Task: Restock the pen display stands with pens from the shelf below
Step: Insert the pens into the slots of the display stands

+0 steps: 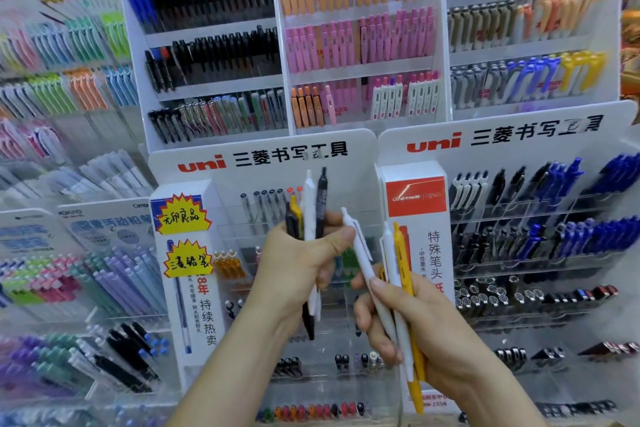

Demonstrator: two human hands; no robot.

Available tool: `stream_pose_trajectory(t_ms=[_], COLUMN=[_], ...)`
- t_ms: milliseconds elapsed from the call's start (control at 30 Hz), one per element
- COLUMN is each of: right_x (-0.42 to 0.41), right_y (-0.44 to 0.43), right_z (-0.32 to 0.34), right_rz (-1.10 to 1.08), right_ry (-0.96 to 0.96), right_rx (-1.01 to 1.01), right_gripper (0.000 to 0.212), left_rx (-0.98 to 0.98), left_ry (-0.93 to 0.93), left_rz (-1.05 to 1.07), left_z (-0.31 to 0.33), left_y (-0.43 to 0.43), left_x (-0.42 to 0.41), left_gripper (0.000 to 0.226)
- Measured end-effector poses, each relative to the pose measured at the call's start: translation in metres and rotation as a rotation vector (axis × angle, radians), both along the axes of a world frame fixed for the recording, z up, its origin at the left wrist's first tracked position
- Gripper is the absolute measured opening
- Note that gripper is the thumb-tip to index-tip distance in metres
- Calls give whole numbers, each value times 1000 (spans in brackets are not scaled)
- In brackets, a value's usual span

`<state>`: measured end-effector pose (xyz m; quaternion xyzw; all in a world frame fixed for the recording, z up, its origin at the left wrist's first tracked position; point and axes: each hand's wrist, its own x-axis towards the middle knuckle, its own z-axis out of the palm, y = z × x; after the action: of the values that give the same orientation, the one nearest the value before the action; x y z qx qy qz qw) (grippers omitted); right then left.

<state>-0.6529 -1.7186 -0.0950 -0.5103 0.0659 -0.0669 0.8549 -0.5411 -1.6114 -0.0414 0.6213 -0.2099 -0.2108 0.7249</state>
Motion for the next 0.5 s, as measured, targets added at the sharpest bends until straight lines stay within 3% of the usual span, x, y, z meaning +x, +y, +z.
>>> stream_pose_trajectory(t_ms=[200,367,500], right_x=[11,26,37], right_y=[17,43,74], right_z=[-2,-3,-1], right_rz=[-15,-47,2], right_ry=[64,65,68], right_rx=[55,-65,-21], right_gripper=[22,21,29], left_rx=[-84,-24,-39], left_ry=[74,-6,28], left_rz=[65,113,52], left_z=[-1,-3,-4], left_y=[26,50,81], left_x=[13,26,38], left_gripper=[22,48,26])
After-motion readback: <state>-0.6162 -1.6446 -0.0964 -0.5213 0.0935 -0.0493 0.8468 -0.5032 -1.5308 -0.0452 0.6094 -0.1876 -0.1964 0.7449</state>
